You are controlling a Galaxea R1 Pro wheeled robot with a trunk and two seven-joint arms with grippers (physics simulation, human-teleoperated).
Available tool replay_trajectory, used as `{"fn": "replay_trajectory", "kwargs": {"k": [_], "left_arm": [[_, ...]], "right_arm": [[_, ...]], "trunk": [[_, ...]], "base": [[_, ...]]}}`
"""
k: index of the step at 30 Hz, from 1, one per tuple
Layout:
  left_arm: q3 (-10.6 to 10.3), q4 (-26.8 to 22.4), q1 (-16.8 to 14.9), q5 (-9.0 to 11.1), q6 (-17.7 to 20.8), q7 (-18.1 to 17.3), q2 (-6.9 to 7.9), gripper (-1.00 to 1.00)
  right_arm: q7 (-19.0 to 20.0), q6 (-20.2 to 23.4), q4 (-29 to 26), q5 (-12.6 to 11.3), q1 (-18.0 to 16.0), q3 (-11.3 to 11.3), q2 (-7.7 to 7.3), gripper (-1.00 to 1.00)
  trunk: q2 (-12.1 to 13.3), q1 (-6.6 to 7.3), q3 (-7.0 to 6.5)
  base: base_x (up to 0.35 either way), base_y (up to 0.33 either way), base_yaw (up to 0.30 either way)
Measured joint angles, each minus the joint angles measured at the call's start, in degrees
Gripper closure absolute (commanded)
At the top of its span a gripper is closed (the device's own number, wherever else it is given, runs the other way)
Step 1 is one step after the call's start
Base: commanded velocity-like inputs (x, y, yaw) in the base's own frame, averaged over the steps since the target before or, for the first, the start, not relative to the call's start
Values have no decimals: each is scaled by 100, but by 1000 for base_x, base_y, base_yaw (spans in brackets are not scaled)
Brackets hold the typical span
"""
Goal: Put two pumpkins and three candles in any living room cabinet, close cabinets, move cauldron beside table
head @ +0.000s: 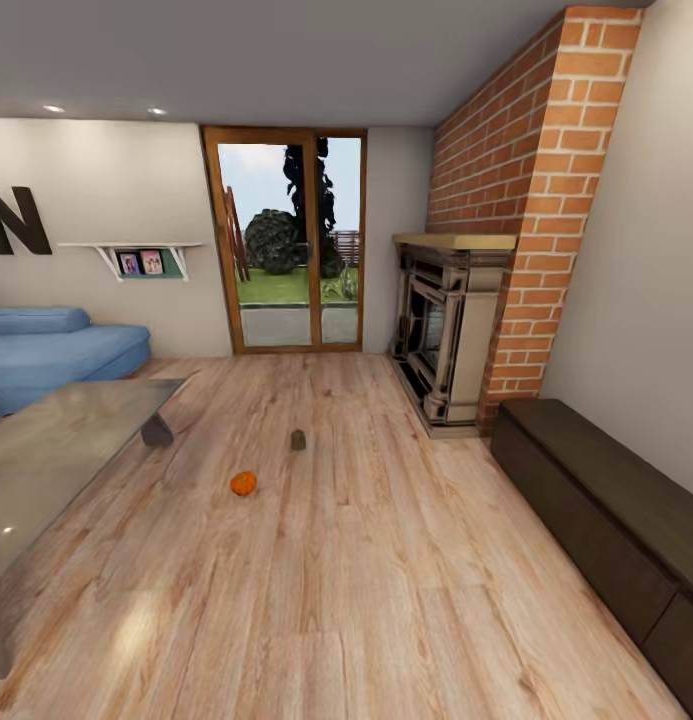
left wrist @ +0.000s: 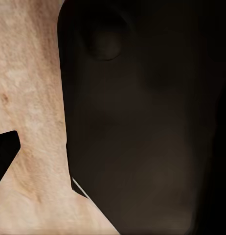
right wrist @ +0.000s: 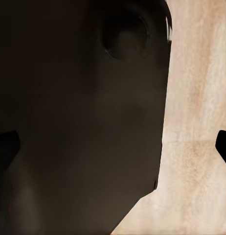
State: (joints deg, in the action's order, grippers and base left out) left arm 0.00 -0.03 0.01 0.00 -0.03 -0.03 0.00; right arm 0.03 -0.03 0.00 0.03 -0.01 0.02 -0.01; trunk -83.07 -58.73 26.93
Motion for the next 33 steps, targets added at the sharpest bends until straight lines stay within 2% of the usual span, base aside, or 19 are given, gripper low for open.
{"fn": "replay_trajectory", "kwargs": {"k": [5, 13, 20, 33], "left_arm": [[-16, -31, 161, -19, -131, -90, 18, -100], [239, -264, 201, 39, -377, -66, 71, -100], [454, -269, 201, 35, -383, -60, 79, -100], [457, -278, 201, 35, -377, -57, 79, -100]], "right_arm": [[55, -132, -164, 42, -165, 25, -33, -100], [26, -389, -425, -26, -429, -15, 5, -100], [15, -384, -589, -22, -623, -19, 4, -100], [18, -391, -589, -16, -623, -16, -8, -100]], "trunk": [[-1, 0, 0], [-1, 0, 16], [-1, 0, 75], [-1, 0, 193]], "base": [[0, 0, 0], [0, 0, 6], [0, 0, 70], [0, 0, 81]]}}
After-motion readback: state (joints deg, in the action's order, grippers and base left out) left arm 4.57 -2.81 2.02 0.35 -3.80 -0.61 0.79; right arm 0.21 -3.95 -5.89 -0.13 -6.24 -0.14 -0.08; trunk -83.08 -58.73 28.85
